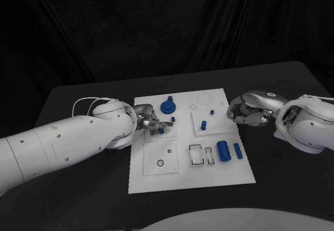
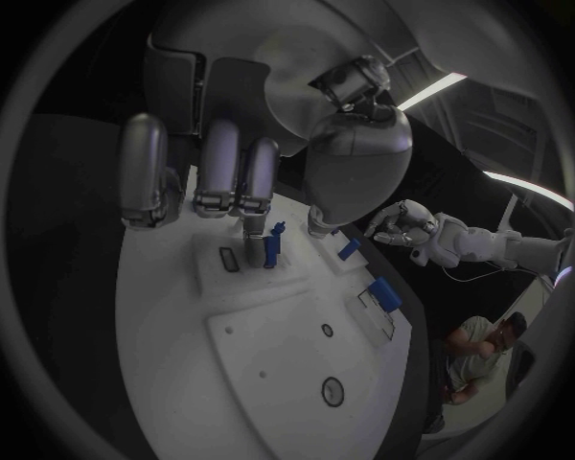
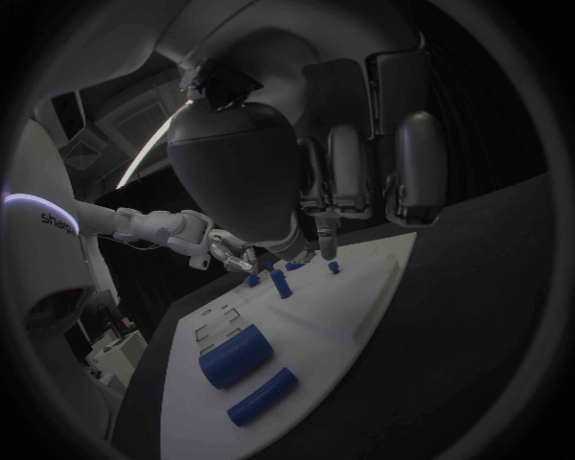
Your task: Assemble the parts on the task board
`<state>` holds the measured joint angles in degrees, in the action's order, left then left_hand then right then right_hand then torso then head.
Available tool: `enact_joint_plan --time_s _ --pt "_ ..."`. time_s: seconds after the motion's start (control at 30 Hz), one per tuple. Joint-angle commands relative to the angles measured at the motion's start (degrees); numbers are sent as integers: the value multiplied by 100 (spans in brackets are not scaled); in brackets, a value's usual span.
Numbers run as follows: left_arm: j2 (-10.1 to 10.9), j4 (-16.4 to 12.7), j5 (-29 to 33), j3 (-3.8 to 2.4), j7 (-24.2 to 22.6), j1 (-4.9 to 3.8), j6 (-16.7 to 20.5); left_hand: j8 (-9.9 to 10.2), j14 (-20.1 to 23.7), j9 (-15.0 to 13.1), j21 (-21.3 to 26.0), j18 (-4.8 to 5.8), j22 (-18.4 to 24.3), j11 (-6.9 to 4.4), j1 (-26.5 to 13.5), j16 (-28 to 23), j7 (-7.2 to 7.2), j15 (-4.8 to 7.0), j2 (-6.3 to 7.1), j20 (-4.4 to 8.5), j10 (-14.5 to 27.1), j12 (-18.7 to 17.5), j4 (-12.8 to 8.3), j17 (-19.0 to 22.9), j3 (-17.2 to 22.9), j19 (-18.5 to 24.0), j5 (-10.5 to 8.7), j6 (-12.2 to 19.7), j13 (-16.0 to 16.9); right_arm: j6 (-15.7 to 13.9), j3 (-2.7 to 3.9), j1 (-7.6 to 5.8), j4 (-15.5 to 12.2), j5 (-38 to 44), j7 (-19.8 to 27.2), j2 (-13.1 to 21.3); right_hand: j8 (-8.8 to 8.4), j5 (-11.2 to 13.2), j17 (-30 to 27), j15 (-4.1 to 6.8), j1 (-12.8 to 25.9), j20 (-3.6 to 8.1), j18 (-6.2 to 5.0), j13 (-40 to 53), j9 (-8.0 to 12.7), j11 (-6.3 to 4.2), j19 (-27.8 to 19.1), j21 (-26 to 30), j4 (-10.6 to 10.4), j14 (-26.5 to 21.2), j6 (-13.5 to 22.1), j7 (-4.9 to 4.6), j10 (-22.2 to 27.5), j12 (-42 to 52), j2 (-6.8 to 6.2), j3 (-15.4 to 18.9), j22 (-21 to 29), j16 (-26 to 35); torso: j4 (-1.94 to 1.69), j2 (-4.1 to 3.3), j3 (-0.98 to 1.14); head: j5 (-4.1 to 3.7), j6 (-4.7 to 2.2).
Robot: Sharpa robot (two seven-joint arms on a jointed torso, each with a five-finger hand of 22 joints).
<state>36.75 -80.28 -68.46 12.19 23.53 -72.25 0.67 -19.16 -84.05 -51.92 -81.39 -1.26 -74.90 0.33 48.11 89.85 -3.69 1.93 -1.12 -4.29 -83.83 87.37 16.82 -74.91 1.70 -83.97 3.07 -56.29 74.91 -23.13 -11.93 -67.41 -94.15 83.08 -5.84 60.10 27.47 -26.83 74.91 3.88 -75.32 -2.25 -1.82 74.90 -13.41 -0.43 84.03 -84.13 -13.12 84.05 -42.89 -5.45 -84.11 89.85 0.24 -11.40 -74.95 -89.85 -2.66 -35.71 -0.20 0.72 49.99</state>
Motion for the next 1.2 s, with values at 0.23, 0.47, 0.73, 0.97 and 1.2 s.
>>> enact_joint_plan --time_s 0.23,0.47,0.73,0.97,1.2 --pt "297 -377 -220 -6 -334 -317 822 22 -595 3 -10 -98 -1213 20 186 15 -48 10 -73 -5 -334 32 -19 -1509 -176 -45 41 130 1301 -13 3 15 -28 13 -104 62 5 -26 1509 -28 -54 -44 17 1510 0 43 295 29 19 595 -32 8 -589 15 -5 -22 -1287 -15 -1 -2 -2 -43 1" --pt "339 -366 -358 -7 -47 -759 36 -274 -595 -180 -192 -55 -1274 -31 914 15 5 42 -220 28 -617 263 -41 -1509 -224 -179 487 204 1509 -27 3 14 -28 13 -108 59 5 -26 1509 -28 -54 -44 17 1510 0 43 295 29 19 595 -32 8 -589 15 -5 -22 -1287 -15 3 11 0 -59 1" --pt "-95 221 137 -9 211 -1061 -1513 -274 -595 -93 -251 -39 -1294 -71 1427 15 58 83 -283 59 -617 263 -89 -1509 -155 -219 651 123 1509 -24 3 14 -42 13 -117 62 5 -26 1509 -29 -53 -45 17 1510 0 44 294 30 19 595 -32 7 -589 15 -7 -22 -1287 -15 4 14 6 -73 1" --pt "-575 836 583 -9 386 -1103 -2764 662 -595 892 -155 -60 -1263 -34 1572 15 8 55 -318 44 -617 263 -55 -1509 -166 -154 686 -351 1509 -16 3 14 -53 13 -119 48 5 -26 1509 -29 -53 -45 17 1510 0 44 294 30 19 595 -32 7 -589 15 -7 -22 -1287 -15 0 11 8 -81 1" --pt "-931 1371 1267 -9 390 -1105 -3215 1567 -595 2254 -101 -70 -1245 209 1701 15 -293 -147 -334 -119 -547 207 -113 -1509 -128 -108 753 43 1453 -10 3 14 -44 13 -113 18 6 -27 1509 -30 -52 -46 17 1510 -1 44 294 29 20 595 -34 7 -589 15 -7 -24 -1287 -15 22 -19 -4 -42 1"
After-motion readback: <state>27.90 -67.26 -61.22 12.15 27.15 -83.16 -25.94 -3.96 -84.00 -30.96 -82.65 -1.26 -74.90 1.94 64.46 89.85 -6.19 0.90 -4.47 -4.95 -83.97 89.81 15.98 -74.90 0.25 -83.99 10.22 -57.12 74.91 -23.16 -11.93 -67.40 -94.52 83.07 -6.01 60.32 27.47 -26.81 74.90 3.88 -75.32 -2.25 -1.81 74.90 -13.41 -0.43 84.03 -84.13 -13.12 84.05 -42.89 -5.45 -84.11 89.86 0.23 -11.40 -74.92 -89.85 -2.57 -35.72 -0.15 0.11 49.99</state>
